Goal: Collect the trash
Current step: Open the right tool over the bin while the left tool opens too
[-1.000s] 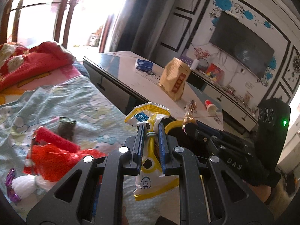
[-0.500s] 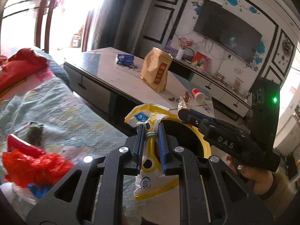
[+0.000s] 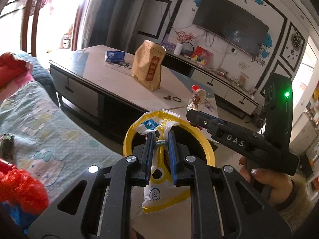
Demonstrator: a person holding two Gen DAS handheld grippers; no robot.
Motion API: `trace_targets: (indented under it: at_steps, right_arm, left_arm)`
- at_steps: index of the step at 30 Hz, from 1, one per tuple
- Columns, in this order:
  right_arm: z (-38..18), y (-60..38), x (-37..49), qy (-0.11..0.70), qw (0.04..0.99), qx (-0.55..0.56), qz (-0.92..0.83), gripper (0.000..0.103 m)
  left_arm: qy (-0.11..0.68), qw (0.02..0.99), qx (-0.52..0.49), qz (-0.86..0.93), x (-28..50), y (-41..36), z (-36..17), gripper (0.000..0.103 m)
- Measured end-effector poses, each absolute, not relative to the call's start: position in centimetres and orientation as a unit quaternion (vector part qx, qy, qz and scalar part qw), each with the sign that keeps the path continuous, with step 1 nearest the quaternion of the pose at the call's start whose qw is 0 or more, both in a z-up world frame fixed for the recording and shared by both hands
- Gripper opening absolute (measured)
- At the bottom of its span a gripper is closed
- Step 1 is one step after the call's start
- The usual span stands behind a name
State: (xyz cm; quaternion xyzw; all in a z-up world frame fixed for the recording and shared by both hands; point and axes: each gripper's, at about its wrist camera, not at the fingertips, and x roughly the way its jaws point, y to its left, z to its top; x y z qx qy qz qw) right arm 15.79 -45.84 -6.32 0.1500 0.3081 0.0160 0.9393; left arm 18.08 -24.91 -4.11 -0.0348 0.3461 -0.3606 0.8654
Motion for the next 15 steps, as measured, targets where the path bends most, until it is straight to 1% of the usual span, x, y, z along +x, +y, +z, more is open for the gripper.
trace_targets:
  at_steps: [15]
  right_arm:
    - [-8.9,-50.6,15.6,0.335,0.927,0.166,-0.03,0.028]
  left_arm:
    - [0.375,0.849,-0.003,-0.372,20.1,-29.5,-7.6,0.01]
